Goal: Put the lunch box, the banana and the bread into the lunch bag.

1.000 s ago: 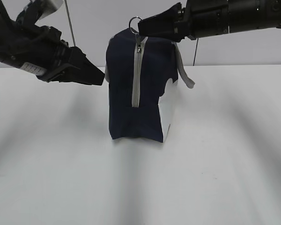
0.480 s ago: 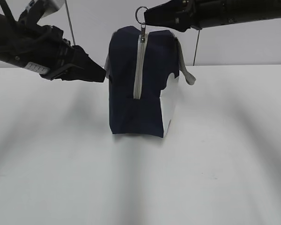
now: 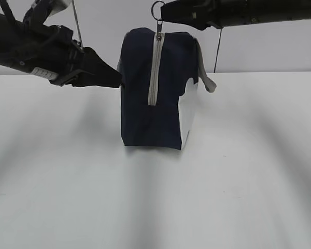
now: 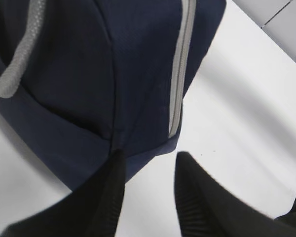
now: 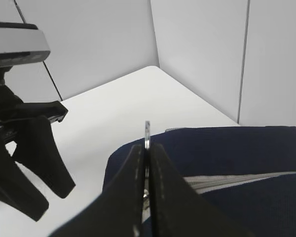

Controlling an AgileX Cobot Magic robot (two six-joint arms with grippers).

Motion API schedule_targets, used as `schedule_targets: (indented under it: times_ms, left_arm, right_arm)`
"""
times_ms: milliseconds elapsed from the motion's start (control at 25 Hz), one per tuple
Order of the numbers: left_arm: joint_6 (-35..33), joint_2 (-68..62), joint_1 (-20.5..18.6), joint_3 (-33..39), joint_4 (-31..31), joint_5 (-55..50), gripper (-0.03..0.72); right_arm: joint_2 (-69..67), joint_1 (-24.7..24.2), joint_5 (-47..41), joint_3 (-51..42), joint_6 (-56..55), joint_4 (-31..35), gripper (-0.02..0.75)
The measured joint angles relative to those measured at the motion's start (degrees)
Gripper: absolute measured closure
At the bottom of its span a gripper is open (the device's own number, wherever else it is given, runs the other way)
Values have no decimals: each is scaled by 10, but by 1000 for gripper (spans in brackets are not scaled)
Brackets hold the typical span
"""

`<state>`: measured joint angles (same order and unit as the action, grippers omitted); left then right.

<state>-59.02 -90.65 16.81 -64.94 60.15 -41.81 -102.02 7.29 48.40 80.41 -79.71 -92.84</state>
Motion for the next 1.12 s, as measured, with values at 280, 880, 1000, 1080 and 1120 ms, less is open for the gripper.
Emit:
schedule_targets:
  times_ms: [280,880,1000,1080,1120]
  left_arm:
    - [-8,0,0,0,0,-14,432]
    - [-11,0,0,0,36,20,370]
    - [-39,0,0,0,41,32,249]
    - [-63,0,0,0,51,35,212]
    - [-83,-1,0,0,64,35,202]
  right_arm:
    - [-16,0,-20,0,1,30,754]
    - [-23,0,12,0,-9,40,754]
    - [-23,0,19,0,-16,28,754]
    - [-23,0,21,0,-18,20,754]
    - [-23,0,21,0,-19,16,754]
